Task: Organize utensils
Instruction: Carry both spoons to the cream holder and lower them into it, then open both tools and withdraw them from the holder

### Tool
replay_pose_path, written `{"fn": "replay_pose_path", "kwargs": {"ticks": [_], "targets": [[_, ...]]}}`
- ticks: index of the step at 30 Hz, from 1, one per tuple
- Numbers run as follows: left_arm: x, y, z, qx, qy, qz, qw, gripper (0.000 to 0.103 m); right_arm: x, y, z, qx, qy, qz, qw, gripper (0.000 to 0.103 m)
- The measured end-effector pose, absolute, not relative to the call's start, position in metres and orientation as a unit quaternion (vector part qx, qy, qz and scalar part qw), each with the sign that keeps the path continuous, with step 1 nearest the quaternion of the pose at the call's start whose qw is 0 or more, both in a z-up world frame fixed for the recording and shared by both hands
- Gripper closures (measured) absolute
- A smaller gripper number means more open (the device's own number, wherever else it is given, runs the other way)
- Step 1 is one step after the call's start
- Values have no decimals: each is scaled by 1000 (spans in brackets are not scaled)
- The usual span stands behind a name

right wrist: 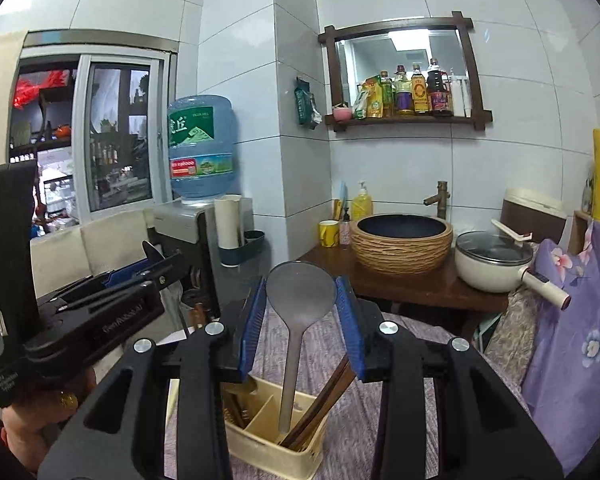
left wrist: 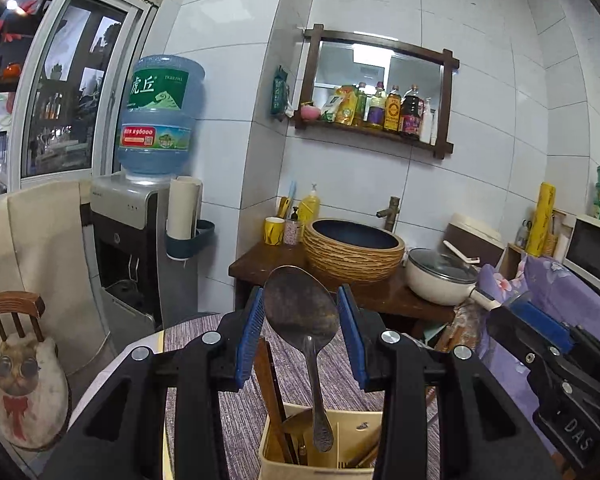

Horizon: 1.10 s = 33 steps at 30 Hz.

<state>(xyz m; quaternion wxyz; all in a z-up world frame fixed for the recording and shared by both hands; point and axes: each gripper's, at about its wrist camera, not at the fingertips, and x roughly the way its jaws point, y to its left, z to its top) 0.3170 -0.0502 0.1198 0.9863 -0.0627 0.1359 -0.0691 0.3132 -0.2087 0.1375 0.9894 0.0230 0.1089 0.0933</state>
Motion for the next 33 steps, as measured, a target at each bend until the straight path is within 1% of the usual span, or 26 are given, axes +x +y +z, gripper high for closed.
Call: {"fn": "replay_pose_path", "kwargs": {"ticks": [4, 8, 15, 24, 28, 29, 31, 32, 33], "targets": [[322, -51, 92, -64, 149, -75, 984, 66, 327, -208, 107, 32, 126, 86, 988, 66], [319, -51, 74, -51, 148, -77, 985, 66, 326, -199, 81, 16, 135, 83, 987, 66], [320, -50, 43, -46, 185, -81, 978, 66, 322, -187, 47, -15, 149, 85, 985, 66], [323, -46, 30, -45, 204, -78, 975, 65, 323, -188, 23, -27, 168, 88, 981, 66], [319, -46, 32, -39, 202, -75, 976, 65, 324, -191, 20, -17, 177, 93, 980, 62], [318, -45, 32, -40, 202, -77, 976, 63, 322, -192, 20, -14, 176, 93, 980, 62], [312, -41, 36, -45, 198, -78, 976, 57, 318, -195, 22, -10, 171, 92, 981, 56], [309, -40, 38, -48, 195, -77, 977, 52, 313, -196, 24, -9, 167, 90, 982, 55], [305, -37, 40, -50, 191, -76, 977, 50, 309, -198, 25, -8, 164, 88, 982, 53]]}}
